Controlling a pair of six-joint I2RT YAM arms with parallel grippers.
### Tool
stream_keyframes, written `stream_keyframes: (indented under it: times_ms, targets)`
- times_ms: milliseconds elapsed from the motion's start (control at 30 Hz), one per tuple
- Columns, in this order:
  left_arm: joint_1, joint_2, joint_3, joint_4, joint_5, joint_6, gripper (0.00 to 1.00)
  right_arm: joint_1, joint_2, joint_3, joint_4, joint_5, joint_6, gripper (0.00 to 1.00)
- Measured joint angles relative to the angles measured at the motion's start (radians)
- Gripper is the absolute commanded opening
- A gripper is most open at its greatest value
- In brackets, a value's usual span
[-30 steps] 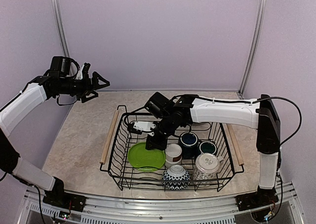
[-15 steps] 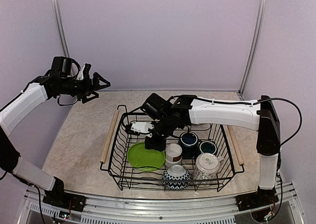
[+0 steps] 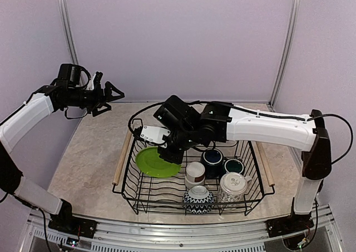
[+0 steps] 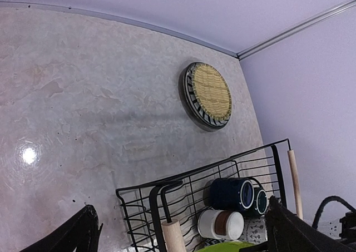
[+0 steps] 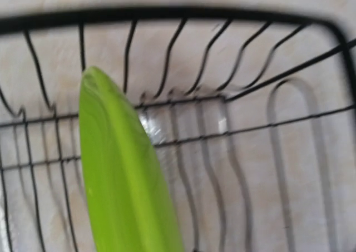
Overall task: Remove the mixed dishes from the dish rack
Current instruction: Grab the plate from the dish rack, then place the plate with another plate.
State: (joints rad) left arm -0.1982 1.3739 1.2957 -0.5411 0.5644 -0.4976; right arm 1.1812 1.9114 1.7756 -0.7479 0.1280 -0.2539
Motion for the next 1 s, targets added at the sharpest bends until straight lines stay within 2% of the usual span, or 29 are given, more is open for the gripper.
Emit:
stream_keyframes:
  times_ms: [233,533,633,833,1000]
  targets:
    - [0.000,0.000,0.000,-0.002,0.000,0.000,0.99,0.041,-0.072,-0.051,0.106,0.232,0.000,0.00]
    - [-0.005,0.001,0.002,-0.008,0.000,0.000,0.99,0.029,-0.359,-0.367,0.439,0.571,-0.028,0.00]
    - [-0.006,0.001,0.002,-0.009,0.000,0.000,0.99,0.006,-0.430,-0.425,0.540,0.644,-0.021,0.00]
    - [-0.007,0.001,0.002,-0.010,0.000,0.000,0.99,-0.172,-0.505,-0.476,0.595,0.679,0.134,0.00]
    - [-0.011,0.001,0.002,-0.011,-0.001,0.000,0.99,-0.378,-0.591,-0.560,0.586,0.533,0.341,0.00]
